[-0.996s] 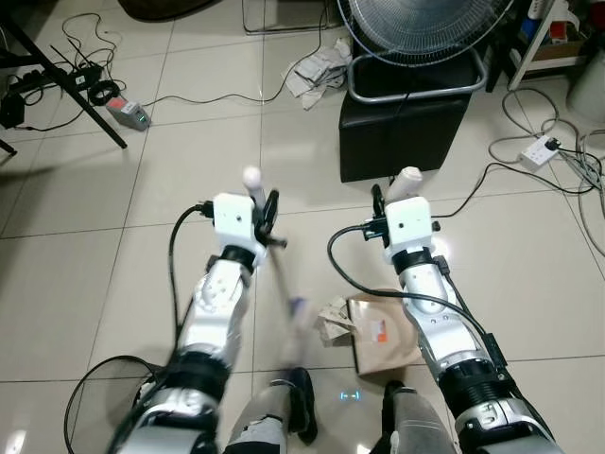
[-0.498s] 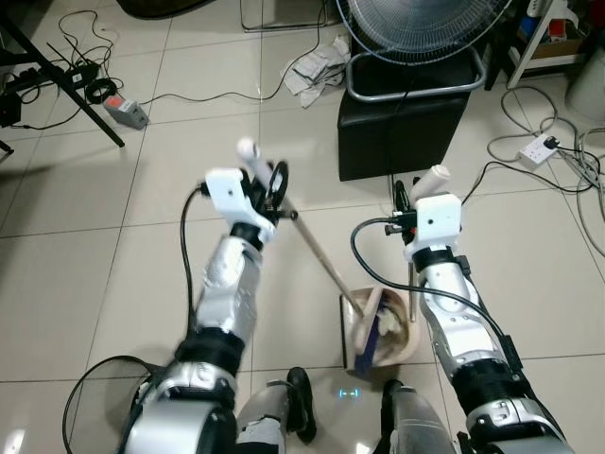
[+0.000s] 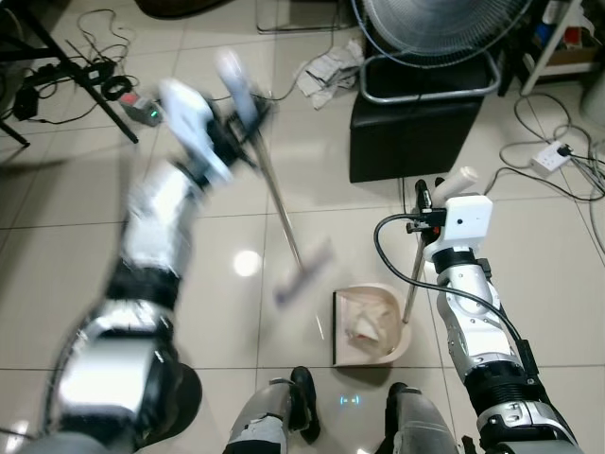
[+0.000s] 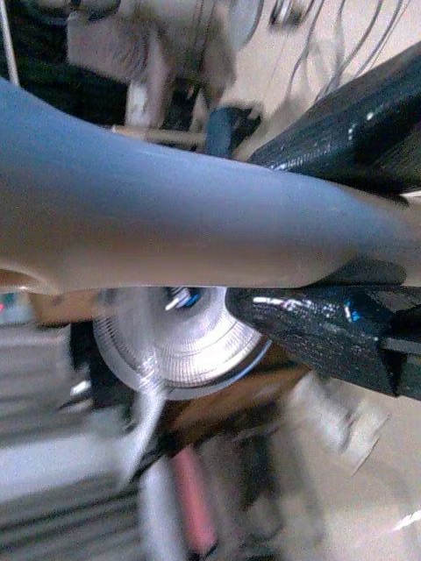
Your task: Sweep floor
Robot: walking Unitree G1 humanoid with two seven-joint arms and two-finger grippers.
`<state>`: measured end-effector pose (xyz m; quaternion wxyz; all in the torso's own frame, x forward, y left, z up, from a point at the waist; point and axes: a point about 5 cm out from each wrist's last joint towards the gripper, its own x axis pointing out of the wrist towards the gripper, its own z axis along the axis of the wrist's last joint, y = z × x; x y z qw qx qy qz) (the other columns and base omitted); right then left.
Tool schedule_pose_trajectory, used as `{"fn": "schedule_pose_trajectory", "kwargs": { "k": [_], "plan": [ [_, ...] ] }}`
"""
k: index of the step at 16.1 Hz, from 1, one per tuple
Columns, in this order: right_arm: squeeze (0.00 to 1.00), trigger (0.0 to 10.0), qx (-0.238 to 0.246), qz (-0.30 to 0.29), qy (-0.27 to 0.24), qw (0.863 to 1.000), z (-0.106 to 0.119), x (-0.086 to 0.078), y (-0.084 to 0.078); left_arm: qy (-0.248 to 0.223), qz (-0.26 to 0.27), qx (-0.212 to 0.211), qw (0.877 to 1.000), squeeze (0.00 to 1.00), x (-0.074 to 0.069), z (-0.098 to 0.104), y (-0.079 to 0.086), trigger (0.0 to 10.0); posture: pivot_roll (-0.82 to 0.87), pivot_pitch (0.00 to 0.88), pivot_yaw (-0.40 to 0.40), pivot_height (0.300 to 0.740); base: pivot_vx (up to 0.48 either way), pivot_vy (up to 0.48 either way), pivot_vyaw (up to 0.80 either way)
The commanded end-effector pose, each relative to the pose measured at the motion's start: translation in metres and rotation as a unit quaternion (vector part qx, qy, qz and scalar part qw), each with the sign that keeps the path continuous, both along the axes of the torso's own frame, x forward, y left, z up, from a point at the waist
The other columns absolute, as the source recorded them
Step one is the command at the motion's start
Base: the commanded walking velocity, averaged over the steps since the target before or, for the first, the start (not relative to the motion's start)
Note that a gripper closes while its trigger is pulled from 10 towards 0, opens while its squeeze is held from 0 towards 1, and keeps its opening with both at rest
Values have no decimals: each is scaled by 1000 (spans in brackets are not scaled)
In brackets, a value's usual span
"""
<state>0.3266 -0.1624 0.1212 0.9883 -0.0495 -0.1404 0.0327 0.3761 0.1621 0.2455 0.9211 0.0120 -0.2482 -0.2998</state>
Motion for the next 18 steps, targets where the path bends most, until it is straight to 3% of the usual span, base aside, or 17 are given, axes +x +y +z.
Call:
{"fn": "schedule_pose_trajectory", "kwargs": {
  "k": [1, 3, 5, 6, 8, 10, 12, 15, 16, 18],
  "plan": [
    [0, 10000, 25, 11, -19, 999, 9, 0, 2, -16, 41, -5, 999, 0, 2, 6, 14, 10000, -13, 127, 145, 740, 0, 0, 0],
    [0, 10000, 55, 13, -32, 998, 18, -1, -1, -5, 101, 21, 995, 0, 5, -3, 28, 10000, -17, 115, 141, 740, 0, 0, 0],
    [0, 10000, 87, 6, -48, 995, 30, -4, -8, 46, 162, 47, 985, 0, 7, -28, 35, 10000, -22, 106, 137, 740, 0, 0, 0],
    [0, 10000, 94, 4, -53, 994, 34, -5, -10, 59, 176, 50, 981, 0, 7, -35, 37, 10000, -25, 104, 136, 740, 0, 0, 0],
    [0, 10000, 117, -1, -84, 990, 59, -13, -18, 117, 227, 34, 966, 0, 0, -69, 51, 10000, -31, 101, 134, 740, 0, 0, 0],
    [0, 10000, 131, -5, -103, 986, 80, -16, -23, 137, 239, 15, 961, 0, -6, -85, 54, 10000, -38, 98, 137, 740, 0, 0, 0],
    [0, 10000, 152, -19, -118, 981, 113, -14, -24, 169, 233, 17, 957, 0, -21, -106, 48, 10000, -47, 100, 145, 740, 0, 0, 0],
    [0, 10000, 172, -18, -131, 976, 139, -12, -23, 180, 229, 24, 956, 0, -39, -117, 43, 10000, -45, 98, 138, 740, 0, 0, 533],
    [0, 10000, 178, -2, -137, 974, 158, -10, -16, 182, 227, 20, 957, 0, -54, -121, 39, 10000, -37, 89, 126, 740, 0, 0, 800],
    [0, 10000, 182, 7, -139, 973, 165, -10, -14, 184, 225, 20, 957, 0, -60, -123, 37, 10000, -36, 86, 121, 740, 0, 0, 800]
  ]
}}
